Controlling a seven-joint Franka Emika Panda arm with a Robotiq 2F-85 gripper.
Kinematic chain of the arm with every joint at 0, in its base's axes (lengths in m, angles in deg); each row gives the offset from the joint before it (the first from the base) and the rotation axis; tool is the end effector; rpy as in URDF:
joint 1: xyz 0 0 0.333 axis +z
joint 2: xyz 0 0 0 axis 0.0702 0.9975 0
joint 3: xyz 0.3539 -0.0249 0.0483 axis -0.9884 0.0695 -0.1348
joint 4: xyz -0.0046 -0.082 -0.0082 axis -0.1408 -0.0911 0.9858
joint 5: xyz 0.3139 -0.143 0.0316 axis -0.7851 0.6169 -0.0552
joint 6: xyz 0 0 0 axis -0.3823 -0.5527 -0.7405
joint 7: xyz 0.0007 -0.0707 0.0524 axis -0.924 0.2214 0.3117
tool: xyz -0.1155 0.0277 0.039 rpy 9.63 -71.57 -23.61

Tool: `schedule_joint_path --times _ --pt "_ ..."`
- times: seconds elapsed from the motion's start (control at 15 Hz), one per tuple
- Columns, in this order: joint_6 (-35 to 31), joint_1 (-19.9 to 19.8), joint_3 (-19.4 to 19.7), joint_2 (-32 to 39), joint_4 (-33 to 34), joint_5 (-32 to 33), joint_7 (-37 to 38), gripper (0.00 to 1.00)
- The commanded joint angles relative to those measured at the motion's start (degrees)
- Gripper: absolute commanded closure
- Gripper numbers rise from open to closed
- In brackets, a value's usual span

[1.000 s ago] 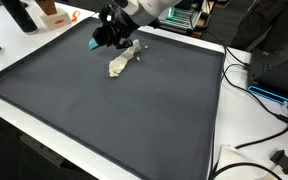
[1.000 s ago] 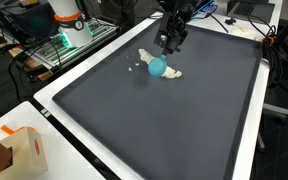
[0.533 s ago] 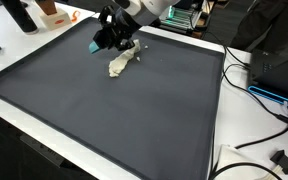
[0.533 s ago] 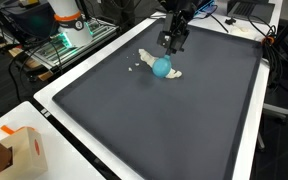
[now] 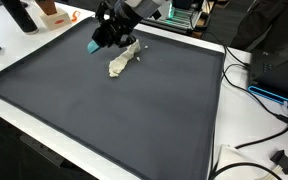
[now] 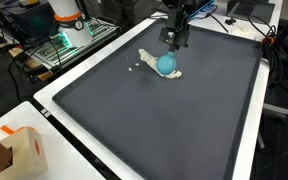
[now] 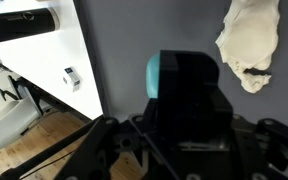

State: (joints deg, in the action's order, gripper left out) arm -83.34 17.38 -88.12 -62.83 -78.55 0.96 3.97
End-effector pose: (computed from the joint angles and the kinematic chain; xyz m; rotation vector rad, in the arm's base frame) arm 0.5619 0.1100 0.3537 2.3819 -0.0830 0.2498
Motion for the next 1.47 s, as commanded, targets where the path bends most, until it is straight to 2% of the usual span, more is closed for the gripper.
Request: schedule_joint_path --times 0.0,0.53,1.07,1.4 --pt "-3.49 -1.62 -0.8 -4.12 -3.82 -0.83 -3.48 0.75" --pt "-8.23 -3.48 -1.22 -9.48 -7.38 -7.07 -13.7 0.75" --pt "-12.67 -4.72 -0.97 -12.73 -9.17 -20.33 -29.23 0.75" --pt "-16.73 -6.51 -0.77 -14.44 -11.33 -32.1 -41.41 0.75"
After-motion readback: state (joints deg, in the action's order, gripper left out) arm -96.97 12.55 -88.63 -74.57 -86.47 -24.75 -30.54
